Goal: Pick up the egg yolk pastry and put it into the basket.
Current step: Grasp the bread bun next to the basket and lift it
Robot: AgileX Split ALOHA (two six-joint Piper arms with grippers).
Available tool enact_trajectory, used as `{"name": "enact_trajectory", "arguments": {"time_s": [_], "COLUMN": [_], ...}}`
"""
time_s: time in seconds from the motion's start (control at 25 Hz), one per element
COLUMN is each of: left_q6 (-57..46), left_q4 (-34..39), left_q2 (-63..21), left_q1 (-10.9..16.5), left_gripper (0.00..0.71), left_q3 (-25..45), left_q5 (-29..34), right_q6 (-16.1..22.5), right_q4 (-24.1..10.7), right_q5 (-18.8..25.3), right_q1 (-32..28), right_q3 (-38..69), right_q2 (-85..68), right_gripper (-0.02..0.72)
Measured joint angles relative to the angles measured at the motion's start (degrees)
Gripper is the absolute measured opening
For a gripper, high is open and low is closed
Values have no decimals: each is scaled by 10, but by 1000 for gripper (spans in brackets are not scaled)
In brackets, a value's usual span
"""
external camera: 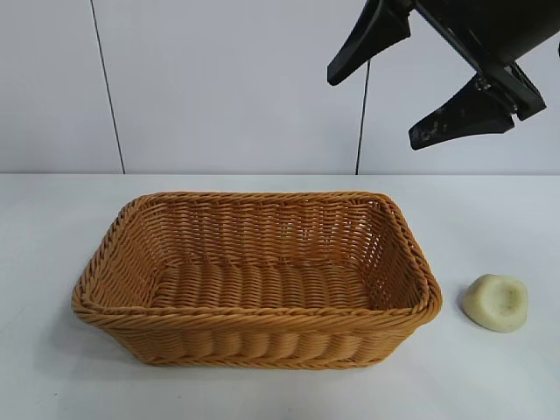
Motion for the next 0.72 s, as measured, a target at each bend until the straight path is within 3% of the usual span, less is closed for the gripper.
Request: {"name": "enact_trajectory", "arguments": {"time_s": [0.32, 0.52, 0.72], "left_q6": [0, 0, 1], "left_q4": [0, 0, 0], "left_q2": [-262, -371, -425], "left_q1": [0, 0, 0], "left_gripper": [678, 678, 678], "left_q3": [159, 171, 172], "left_q5": [-70, -81, -81], "right_q6": [0, 0, 0], "right_q4": [0, -1, -1], "right_q5": [0, 0, 1], "right_q1": [0, 0, 0], "right_q3": [0, 0, 0], "right_q2": [0, 0, 0], "right_gripper": [695, 695, 695]}}
